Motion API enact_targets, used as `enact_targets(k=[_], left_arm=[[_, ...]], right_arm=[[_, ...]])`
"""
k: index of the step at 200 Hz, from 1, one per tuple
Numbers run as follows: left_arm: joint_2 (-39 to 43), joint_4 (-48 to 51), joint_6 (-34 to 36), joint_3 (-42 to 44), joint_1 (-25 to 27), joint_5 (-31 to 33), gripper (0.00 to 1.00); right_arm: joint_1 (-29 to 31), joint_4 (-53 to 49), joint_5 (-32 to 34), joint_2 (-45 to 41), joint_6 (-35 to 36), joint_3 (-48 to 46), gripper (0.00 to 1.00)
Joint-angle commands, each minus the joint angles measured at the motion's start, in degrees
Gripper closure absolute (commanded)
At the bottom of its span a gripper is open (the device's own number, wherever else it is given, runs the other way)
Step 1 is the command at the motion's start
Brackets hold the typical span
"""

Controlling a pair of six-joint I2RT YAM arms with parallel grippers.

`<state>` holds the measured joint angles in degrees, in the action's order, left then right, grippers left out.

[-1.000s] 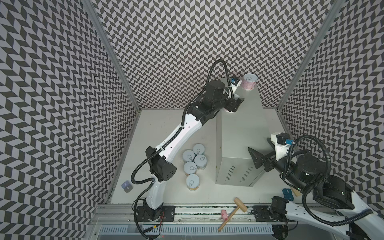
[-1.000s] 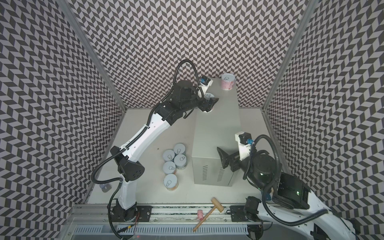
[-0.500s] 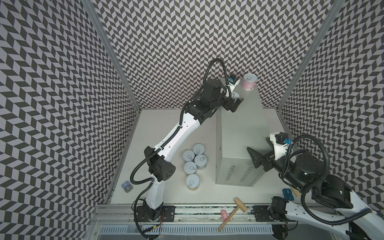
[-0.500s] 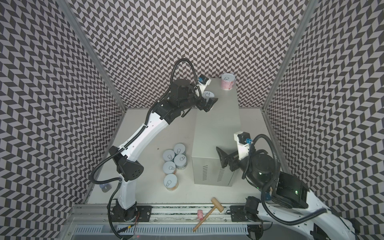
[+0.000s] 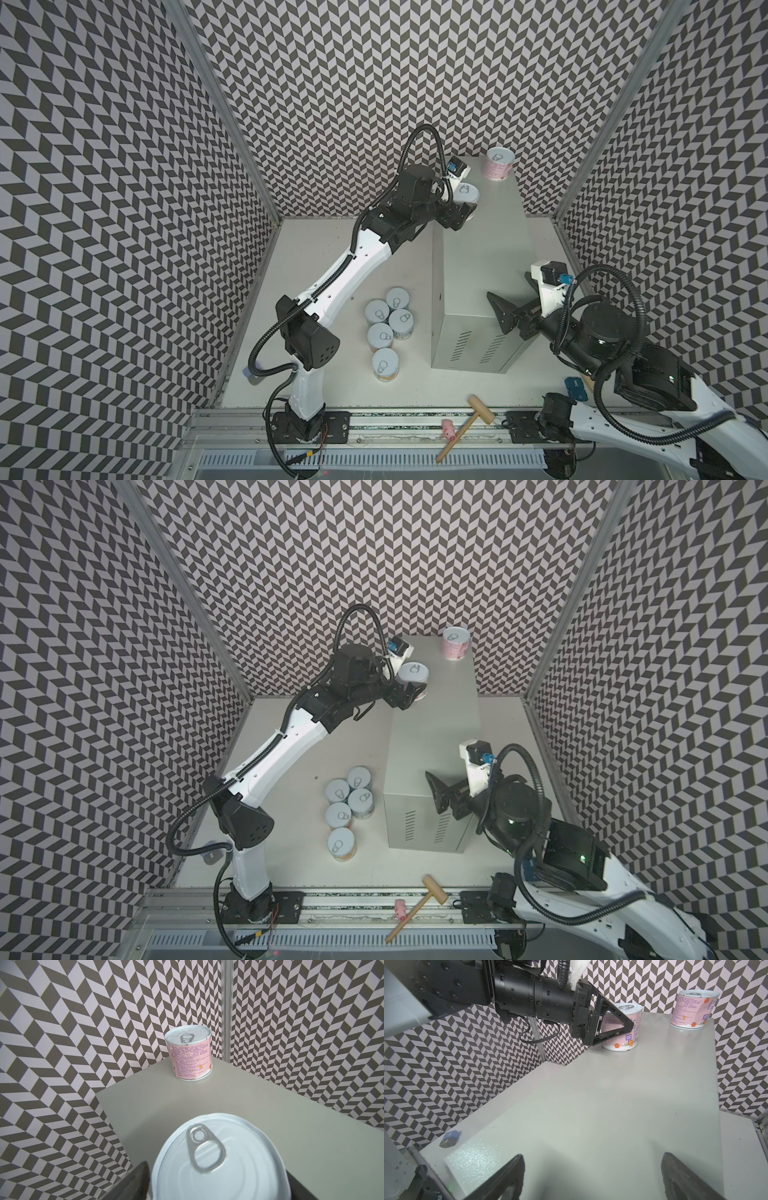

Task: Place and organize the canned foods onto the counter
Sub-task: 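Lower the can with the left gripper beside the can on the cabinet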

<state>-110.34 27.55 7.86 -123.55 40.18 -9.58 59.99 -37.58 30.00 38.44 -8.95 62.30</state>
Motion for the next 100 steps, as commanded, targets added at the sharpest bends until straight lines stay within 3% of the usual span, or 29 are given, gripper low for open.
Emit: enact_targets(k=[1, 18, 100], left_arm=[[1.8, -2.5, 0.0, 0.7, -0.2, -1.2, 0.20], [1.3, -3.9, 0.0, 0.6, -0.3, -1.4, 0.26], [-8.8, -9.8, 2.7, -8.4, -2.0, 2.5, 0.27]], right_arm=[[0.3, 2.2, -0.9, -0.2, -0.2, 1.1, 0.01], [0.2, 1.9, -0.6, -0.5, -0.6, 1.2, 0.01], [0.3, 0.8, 0.6, -0.1, -1.7, 2.1, 0.01]])
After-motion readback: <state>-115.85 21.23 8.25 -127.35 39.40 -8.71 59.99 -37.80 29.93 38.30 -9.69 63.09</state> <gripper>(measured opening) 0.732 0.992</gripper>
